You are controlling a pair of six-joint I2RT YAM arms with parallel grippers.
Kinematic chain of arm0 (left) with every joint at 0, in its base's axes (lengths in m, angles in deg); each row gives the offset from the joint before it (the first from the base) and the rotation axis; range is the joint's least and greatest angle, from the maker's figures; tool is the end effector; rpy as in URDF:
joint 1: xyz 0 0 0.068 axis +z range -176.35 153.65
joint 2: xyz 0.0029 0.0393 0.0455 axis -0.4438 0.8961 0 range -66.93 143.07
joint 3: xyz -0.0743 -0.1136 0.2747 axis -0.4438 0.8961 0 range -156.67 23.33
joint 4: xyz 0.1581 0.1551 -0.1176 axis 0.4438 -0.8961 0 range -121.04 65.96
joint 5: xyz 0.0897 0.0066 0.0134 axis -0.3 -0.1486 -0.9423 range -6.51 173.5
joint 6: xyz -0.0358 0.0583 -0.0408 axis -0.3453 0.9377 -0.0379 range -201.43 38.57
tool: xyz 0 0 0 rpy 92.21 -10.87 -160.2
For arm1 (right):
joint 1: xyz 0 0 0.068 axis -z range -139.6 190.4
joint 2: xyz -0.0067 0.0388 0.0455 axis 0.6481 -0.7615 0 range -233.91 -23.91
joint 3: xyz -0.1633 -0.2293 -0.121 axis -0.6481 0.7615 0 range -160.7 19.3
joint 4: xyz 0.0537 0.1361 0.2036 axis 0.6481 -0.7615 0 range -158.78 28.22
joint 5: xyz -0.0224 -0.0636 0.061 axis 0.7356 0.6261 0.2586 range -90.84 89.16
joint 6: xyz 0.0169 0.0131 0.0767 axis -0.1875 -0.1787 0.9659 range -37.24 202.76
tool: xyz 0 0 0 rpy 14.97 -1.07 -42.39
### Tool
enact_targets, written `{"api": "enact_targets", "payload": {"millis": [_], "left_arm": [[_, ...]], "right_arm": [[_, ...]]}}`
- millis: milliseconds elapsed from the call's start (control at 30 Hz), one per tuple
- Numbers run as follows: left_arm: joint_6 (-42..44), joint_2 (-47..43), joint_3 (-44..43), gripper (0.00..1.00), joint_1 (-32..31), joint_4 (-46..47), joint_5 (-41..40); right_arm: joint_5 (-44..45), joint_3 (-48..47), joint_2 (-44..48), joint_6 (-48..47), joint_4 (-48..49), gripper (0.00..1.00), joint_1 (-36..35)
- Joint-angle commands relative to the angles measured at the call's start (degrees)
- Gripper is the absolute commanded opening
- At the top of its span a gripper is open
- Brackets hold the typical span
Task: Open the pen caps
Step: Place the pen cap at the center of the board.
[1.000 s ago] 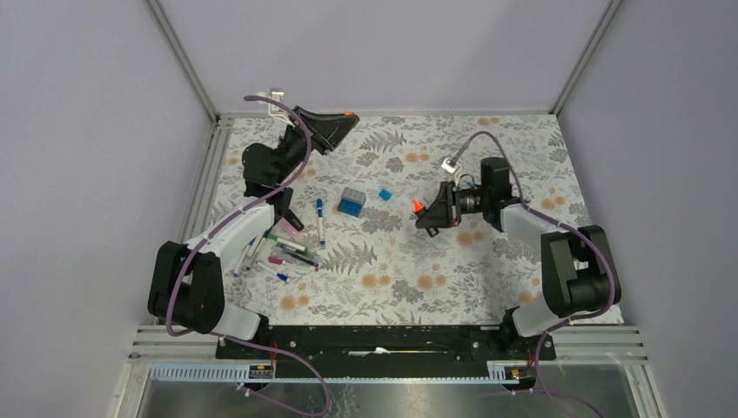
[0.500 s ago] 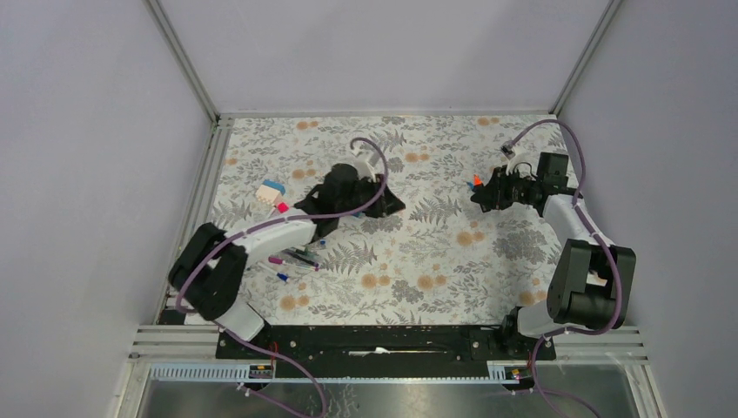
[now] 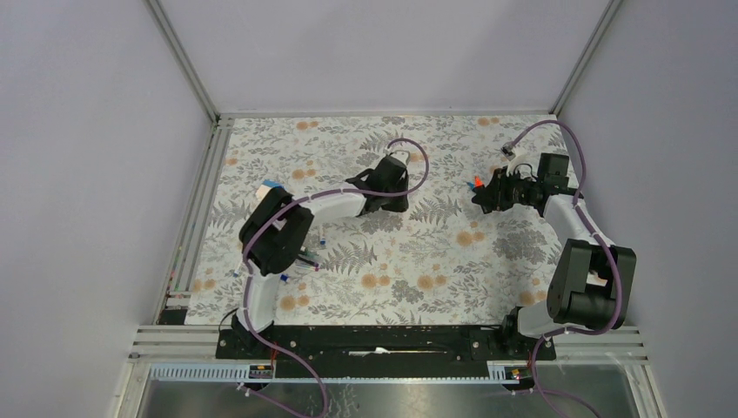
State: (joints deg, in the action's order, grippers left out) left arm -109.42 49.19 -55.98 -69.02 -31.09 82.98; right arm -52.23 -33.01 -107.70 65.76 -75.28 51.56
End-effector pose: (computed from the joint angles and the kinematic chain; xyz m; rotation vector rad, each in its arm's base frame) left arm 0.3513 -0.3230 0.1909 0.3041 2.3964 -0.5861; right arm 0.3056 -0.0056 0.2571 -0.5190 2.0512 0.7595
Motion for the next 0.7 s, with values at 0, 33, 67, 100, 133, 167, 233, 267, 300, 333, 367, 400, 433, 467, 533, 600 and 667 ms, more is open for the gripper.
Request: {"api": "enact_targets", "payload": {"millis": [0, 33, 67, 100, 133, 167, 233, 267, 300, 333, 367, 400, 433, 467, 533, 600, 667], "left_arm": [[3.6, 4.3, -7.1, 0.06, -0.2, -4.9, -7.0], [4.2, 5.2, -8.4, 0.08, -0.2, -5.7, -7.7], [4.8, 6.0, -9.6, 0.11, -0.2, -6.3, -8.5], [5.2, 6.6, -10.5, 0.15, -0.2, -6.8, -9.0], [5.8, 7.3, -11.4, 0.18, -0.2, -7.3, -9.3], [6.2, 8.0, -12.6, 0.21, -0.2, -7.9, -9.8], [7.1, 8.8, -13.9, 0.28, -0.2, -8.3, -10.3], [7.4, 9.0, -14.5, 0.33, -0.1, -8.4, -10.6], [7.8, 9.1, -14.9, 0.36, -0.1, -8.5, -10.7], [8.1, 9.1, -15.4, 0.38, -0.1, -8.5, -10.7], [8.4, 9.0, -15.8, 0.4, -0.1, -8.5, -10.9], [8.7, 8.8, -16.2, 0.41, -0.1, -8.6, -10.9], [9.0, 8.4, -16.5, 0.44, -0.1, -8.6, -11.0], [9.3, 8.1, -16.6, 0.45, -0.1, -8.5, -11.3], [10.2, 7.0, -16.8, 0.46, -0.1, -8.5, -11.9], [11.0, 4.9, -16.4, 0.46, -0.1, -8.2, -13.0], [12.2, 2.0, -15.1, 0.47, -0.1, -6.8, -13.3]], "right_arm": [[0.6, -0.6, 0.5, -1.3, 0.0, 0.0, 0.5], [0.6, -0.6, 0.6, -1.3, 0.0, 0.0, 0.6], [0.6, -0.6, 0.6, -1.3, 0.0, 0.0, 0.6], [0.6, -0.6, 0.5, -1.4, 0.0, 0.0, 0.7], [0.6, -0.6, 0.5, -1.4, 0.0, 0.0, 0.8], [0.7, -0.6, 0.5, -1.3, 0.0, 0.0, 0.8], [0.8, -0.6, 0.4, -1.4, 0.0, 0.0, 0.9], [0.9, -0.6, 0.3, -1.4, 0.0, 0.0, 1.0], [1.0, -0.6, 0.3, -1.4, 0.0, 0.0, 1.1], [1.2, -0.6, 0.2, -1.4, 0.0, 0.0, 1.2], [1.4, -0.6, 0.1, -1.3, 0.0, 0.01, 1.3], [1.6, -0.6, 0.0, -1.3, 0.0, 0.01, 1.3], [1.9, -0.7, -0.1, -1.3, 0.0, 0.01, 1.4], [2.2, -0.7, -0.1, -1.2, 0.0, 0.01, 1.5], [2.9, -0.8, -0.3, -1.2, 0.0, 0.02, 1.8], [3.7, -0.8, -0.3, -1.3, 0.0, 0.03, 2.3], [4.9, -1.1, -0.3, -1.5, 0.0, 0.03, 2.9]]}}
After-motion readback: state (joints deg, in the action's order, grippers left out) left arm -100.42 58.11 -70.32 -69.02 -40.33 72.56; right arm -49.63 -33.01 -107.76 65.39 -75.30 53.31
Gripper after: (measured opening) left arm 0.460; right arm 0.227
